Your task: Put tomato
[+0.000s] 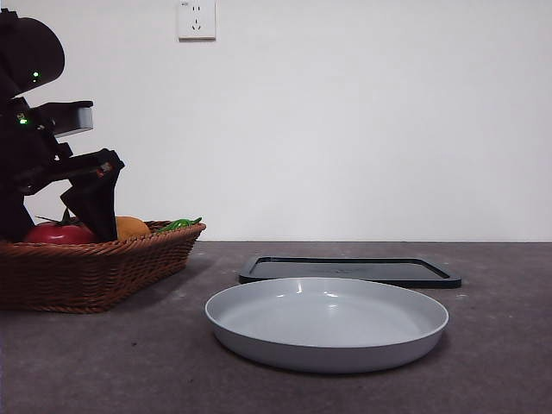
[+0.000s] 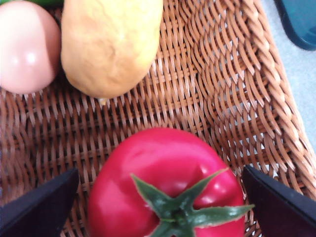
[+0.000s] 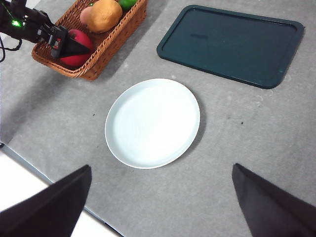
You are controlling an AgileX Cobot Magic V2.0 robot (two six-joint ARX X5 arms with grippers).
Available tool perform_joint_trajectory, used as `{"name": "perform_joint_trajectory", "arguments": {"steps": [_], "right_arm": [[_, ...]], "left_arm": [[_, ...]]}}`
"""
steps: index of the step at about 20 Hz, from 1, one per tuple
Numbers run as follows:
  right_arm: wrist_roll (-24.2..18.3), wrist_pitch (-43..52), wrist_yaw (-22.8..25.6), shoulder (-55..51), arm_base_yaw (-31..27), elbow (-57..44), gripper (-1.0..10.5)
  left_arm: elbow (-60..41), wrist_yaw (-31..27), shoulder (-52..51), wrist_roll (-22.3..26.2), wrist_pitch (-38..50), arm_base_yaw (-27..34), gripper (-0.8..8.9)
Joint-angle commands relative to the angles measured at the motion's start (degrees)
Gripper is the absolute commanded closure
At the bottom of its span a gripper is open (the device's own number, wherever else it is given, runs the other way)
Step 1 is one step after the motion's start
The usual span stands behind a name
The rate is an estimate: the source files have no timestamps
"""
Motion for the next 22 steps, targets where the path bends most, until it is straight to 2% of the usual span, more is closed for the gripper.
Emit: {"name": "perform_joint_trajectory", "arguments": {"steps": [1, 3, 5, 10, 14, 17, 22], "right_arm": [[-0.4, 0.5, 0.0, 0.4, 0.3, 0.9, 4.9], [-0.4, 0.5, 0.0, 0.4, 0.3, 0.9, 4.9], [-0.4, 0.5, 0.0, 0.4, 0.3, 0.9, 4.9], [-0.4, 0.6, 0.0, 0.4, 0.2, 0.9, 4.9], [-0.4, 0.5, 0.0, 0.4, 0.2, 0.9, 4.9], [-0.4, 0.5, 0.0, 0.4, 0.2, 0.9, 4.9], [-0.4, 0.5, 0.0, 0.4, 0.3, 0.9, 4.9]], "left_arm": [[1.2, -0.1, 0.9, 0.3, 0.0, -0.2, 3.05], [1.2, -0.1, 0.8, 0.3, -0.2, -0.2, 4.14], [1.4, -0.1, 0.8, 0.2, -0.9, -0.2, 4.75], [3.6, 0.2, -1.4, -0.9, -3.5, -0.3, 4.75], [7.4, 2.7, -6.5, -2.4, -6.3, -1.7, 4.74], [9.3, 5.8, -10.1, -3.0, -7.7, -5.7, 4.75], [9.3, 5.8, -10.1, -3.0, -6.3, -17.4, 4.75]]}}
